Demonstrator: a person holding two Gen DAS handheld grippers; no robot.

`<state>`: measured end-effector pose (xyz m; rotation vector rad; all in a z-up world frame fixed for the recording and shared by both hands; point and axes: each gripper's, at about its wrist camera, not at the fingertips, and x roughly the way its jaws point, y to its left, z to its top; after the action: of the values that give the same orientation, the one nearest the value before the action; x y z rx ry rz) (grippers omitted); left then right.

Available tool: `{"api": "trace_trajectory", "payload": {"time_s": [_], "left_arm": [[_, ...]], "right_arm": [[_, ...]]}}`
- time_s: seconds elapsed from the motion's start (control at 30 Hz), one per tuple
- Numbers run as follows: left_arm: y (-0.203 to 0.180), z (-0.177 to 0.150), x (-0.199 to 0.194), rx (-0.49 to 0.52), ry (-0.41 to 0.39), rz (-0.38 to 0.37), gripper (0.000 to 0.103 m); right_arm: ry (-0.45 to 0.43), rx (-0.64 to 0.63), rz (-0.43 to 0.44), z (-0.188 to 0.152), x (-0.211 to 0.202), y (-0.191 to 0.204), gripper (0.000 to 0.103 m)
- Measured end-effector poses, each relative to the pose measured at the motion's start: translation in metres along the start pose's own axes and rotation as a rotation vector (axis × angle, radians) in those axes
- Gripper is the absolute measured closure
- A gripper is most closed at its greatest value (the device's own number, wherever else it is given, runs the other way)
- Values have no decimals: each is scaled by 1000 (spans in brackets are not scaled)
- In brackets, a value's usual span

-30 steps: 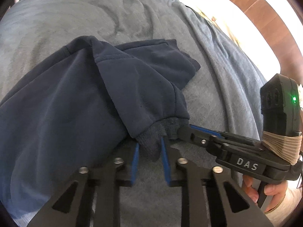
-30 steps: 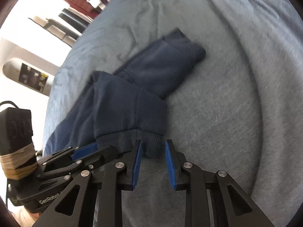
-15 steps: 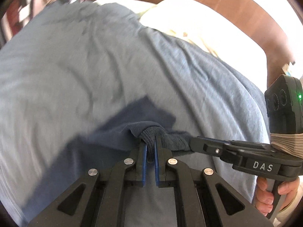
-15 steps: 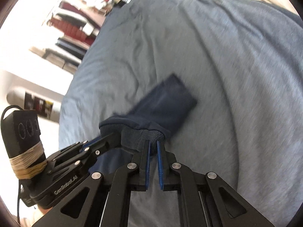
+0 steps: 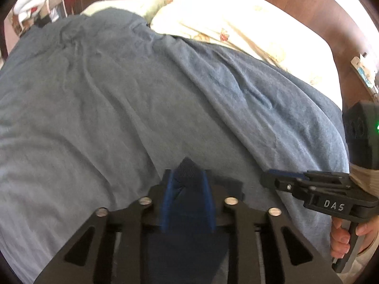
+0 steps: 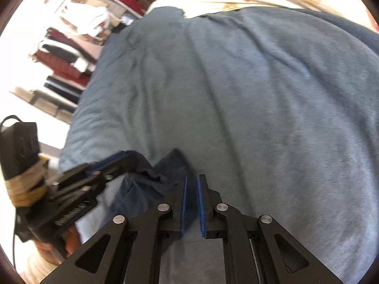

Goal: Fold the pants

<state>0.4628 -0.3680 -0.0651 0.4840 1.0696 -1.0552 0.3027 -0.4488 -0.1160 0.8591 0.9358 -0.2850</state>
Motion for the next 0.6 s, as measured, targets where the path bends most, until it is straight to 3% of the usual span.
{"api": "trace_trajectory", "payload": {"time_s": [0.07,0.13,0.23,0.37,0.5,0.6], "left_arm": [[3,6,-3,32,-16,19,63],[5,9,-2,87,-3,32,60],[9,6,14,173,79,18,61],[14,-1,30,200,159,-43,61],[24,0,38,197,169,-44,61],[32,7,42,226,158,3,61]], "right_arm": [[10,8,-19,-3,5,-5,91],[24,16,-27,-6,6,-14,91],[51,41,8,-16,12,-13,91],[45,41,50,-31,18,-2,91],[10,114,41,-37,23,-6,91],[-3,156,5,-39,26,-16,91]]}}
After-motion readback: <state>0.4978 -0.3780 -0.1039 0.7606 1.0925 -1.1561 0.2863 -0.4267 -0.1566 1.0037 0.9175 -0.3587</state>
